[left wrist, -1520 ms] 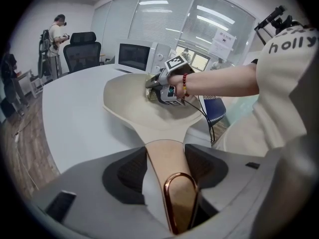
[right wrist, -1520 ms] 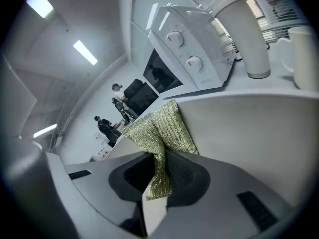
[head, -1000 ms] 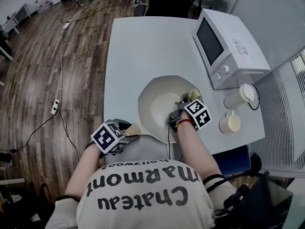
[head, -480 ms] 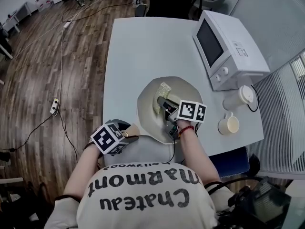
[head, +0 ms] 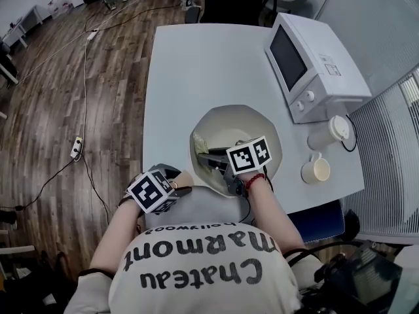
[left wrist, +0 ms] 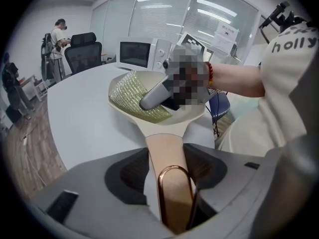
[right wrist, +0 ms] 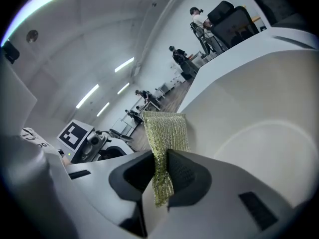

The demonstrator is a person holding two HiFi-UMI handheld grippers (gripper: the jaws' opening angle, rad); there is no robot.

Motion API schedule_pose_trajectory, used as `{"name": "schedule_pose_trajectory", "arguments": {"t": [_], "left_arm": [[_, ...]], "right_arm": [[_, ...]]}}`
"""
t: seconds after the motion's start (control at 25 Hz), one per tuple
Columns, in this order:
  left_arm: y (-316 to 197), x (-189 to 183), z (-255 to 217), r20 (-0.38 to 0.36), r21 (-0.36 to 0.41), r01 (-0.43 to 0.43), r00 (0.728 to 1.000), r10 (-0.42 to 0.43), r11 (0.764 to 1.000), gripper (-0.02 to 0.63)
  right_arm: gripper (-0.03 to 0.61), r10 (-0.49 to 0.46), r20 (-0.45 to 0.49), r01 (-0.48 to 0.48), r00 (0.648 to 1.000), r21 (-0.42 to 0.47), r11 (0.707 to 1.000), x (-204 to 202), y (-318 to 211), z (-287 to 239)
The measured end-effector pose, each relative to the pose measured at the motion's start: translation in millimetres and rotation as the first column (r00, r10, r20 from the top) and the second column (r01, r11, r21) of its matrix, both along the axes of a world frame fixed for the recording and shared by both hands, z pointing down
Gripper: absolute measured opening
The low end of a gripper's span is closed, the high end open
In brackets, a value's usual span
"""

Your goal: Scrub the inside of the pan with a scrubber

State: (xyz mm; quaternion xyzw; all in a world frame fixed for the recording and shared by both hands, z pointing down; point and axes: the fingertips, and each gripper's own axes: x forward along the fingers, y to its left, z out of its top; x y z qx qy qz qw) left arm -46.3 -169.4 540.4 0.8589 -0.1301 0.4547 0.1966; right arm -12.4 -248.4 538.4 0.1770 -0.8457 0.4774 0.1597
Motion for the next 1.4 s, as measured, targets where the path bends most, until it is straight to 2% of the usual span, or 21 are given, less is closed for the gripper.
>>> {"name": "schedule_pose_trajectory", "arguments": {"t": [0.16, 0.32, 0.48, 0.64, 0.76, 0.88, 1.12, 1.24, 1.4], "left_arm": [[0.3, 0.4, 0.4, 0.01, 0.005, -0.011, 1.0, 0.011, 1.0, 0.23], [-1.1, 2.5, 1.9, 0.013, 0.012, -0.032, 0.999, 0.031, 0.999, 0.23], [0.5, 3.0, 1.0, 0.011, 0.008, -0.05, 0.999, 0.05, 0.999, 0.232], [1.9, 1.5, -0.1, 0.013, 0.004, -0.063, 0.998, 0.063, 0.998, 0.232], [1.7, -0.3, -1.0, 0.018, 0.008, -0.074, 0.997, 0.074, 0.997, 0.233], [0.2, -0.4, -2.8, 0.016, 0.017, -0.081, 0.997, 0.08, 0.997, 0.233], [2.2, -1.5, -1.1, 0.012, -0.002, -0.073, 0.997, 0.073, 0.997, 0.233], [2.0, -1.5, -1.5, 0.001, -0.007, -0.068, 0.998, 0.068, 0.998, 0.233], [1.6, -0.9, -1.3, -0.004, -0.008, -0.067, 0.998, 0.067, 0.998, 0.234]], "right_arm": [[0.066, 0.012, 0.023, -0.012, 1.0, -0.016, 1.0, -14.6, -0.8, 7.1], [0.066, 0.096, -0.053, -0.095, 0.994, 0.013, 0.995, -13.8, -20.0, 25.3], [0.066, 0.155, -0.091, -0.155, 0.984, -0.003, 0.988, -9.8, -35.5, 33.5], [0.066, 0.144, -0.208, -0.141, 0.967, 0.033, 0.99, -4.4, -45.2, 44.0], [0.069, 0.115, -0.319, -0.088, 0.941, 0.098, 0.991, 0.6, -50.7, 51.4], [0.069, 0.107, -0.412, -0.061, 0.905, 0.122, 0.991, 7.1, -55.6, 57.8], [0.069, 0.117, -0.602, -0.033, 0.79, 0.149, 0.988, 25.1, -68.3, 68.8], [0.069, 0.145, -0.641, -0.055, 0.754, 0.157, 0.986, 32.5, -74.7, 71.2], [0.069, 0.189, -0.641, -0.119, 0.744, 0.151, 0.981, 43.9, -83.4, 74.0]]}}
